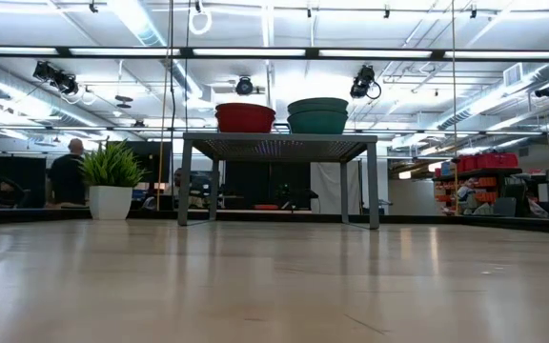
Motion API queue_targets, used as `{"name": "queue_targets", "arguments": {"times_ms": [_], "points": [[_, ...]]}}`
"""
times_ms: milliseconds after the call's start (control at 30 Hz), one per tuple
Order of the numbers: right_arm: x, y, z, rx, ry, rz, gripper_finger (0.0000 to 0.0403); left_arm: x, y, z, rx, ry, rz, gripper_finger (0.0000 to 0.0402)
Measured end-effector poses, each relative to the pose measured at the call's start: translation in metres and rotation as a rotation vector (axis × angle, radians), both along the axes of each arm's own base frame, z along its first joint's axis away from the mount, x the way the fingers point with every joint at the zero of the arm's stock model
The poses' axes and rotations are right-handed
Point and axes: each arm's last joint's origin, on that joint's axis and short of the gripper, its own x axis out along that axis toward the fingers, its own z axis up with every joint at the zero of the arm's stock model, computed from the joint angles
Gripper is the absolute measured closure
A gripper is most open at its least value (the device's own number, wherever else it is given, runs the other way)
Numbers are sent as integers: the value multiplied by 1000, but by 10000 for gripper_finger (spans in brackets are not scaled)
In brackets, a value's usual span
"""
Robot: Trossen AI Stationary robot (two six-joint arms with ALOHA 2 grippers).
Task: Pick & Place Mini bowls
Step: Stack the red and white patterned bowl on top of the other red and white patterned bowls on the shelf
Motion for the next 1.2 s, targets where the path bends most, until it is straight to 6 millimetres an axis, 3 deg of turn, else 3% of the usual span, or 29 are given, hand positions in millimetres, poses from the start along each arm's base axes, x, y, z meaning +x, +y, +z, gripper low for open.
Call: {"name": "queue_targets", "arguments": {"times_ms": [267, 533, 1200], "points": [[0, 0, 0, 0, 0, 0, 378, -1, 27, 51, 106, -136, -27, 394], [0, 0, 0, 0, 0, 1, 378, -12, 60, 86, 213, -172, -26, 394], [0, 0, 0, 0, 0, 0, 378, -54, 163, 143, 374, -206, 70, 394]]}}
